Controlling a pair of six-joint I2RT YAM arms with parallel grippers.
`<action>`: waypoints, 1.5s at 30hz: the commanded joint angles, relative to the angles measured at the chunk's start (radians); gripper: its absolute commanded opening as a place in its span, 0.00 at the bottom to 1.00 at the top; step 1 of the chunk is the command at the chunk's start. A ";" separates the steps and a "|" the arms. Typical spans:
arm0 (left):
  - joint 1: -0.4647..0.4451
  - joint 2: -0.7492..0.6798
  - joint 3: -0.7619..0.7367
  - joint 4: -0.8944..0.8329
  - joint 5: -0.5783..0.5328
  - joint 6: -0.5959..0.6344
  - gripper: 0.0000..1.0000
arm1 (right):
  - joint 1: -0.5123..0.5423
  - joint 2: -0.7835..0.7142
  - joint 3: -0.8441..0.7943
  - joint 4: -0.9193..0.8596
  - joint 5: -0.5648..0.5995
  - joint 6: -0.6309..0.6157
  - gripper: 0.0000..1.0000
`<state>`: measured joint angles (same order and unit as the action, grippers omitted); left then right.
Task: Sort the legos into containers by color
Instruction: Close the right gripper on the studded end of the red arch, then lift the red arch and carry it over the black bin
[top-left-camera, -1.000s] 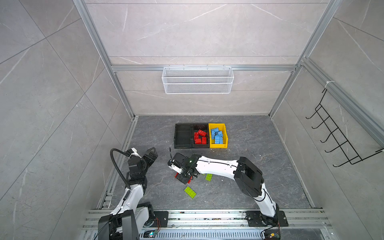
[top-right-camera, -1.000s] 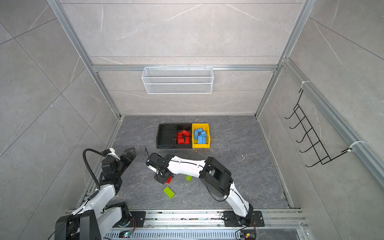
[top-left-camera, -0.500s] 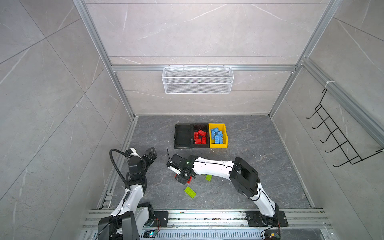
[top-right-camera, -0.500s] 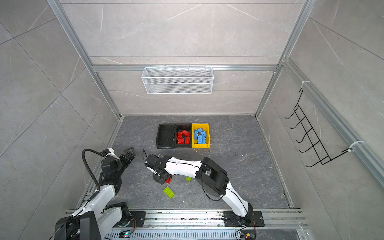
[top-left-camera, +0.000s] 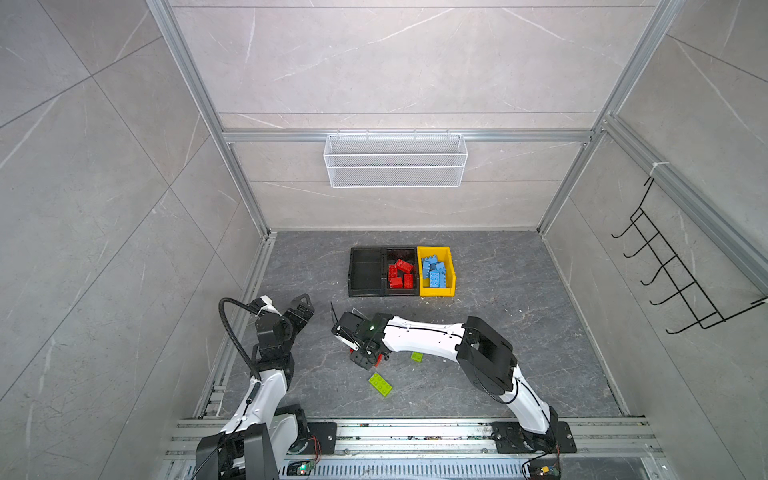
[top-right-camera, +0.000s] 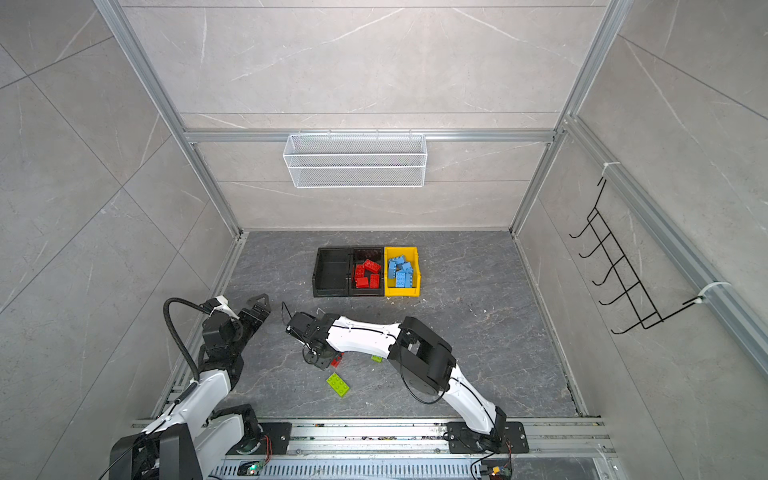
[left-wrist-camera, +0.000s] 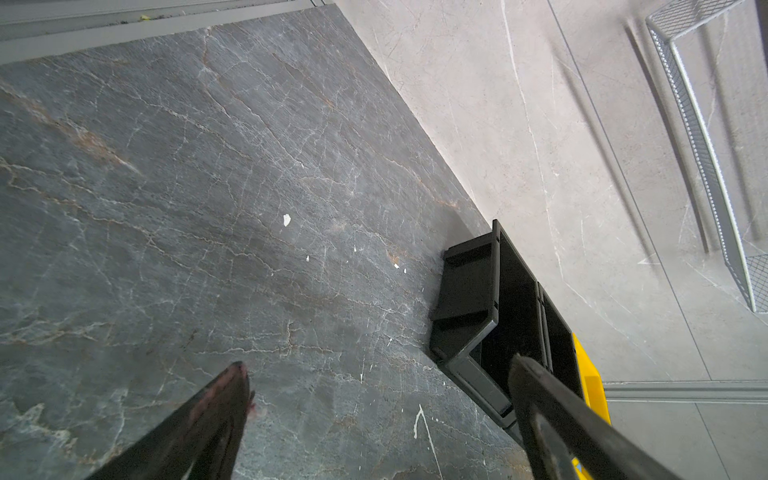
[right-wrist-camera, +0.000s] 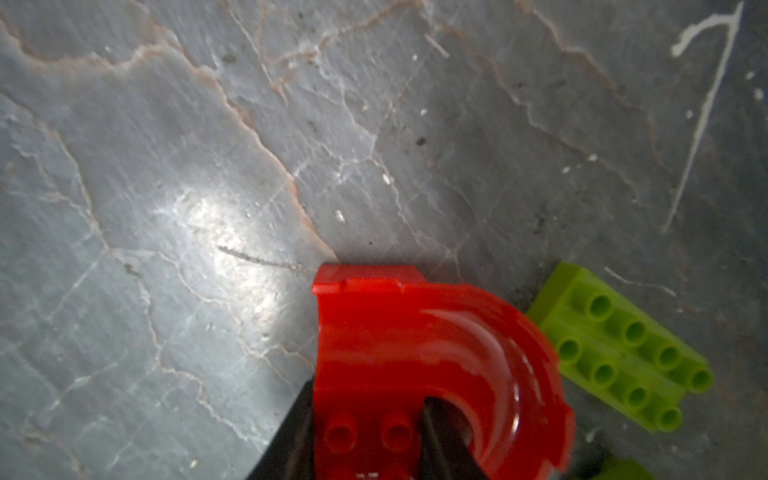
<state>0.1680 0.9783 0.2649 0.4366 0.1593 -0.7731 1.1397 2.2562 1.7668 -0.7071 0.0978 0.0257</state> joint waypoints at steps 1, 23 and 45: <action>0.003 -0.020 -0.004 0.011 -0.009 0.026 1.00 | 0.003 -0.049 -0.022 0.025 -0.007 0.009 0.32; -0.083 -0.024 0.048 0.050 0.092 0.159 0.99 | -0.229 -0.351 -0.146 0.157 -0.157 0.026 0.31; -0.335 -0.008 0.109 0.005 -0.019 0.363 1.00 | -0.542 -0.058 0.302 0.084 -0.229 0.090 0.32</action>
<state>-0.1650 0.9745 0.3386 0.4332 0.1631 -0.4477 0.6041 2.1529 2.0098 -0.5793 -0.1188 0.0826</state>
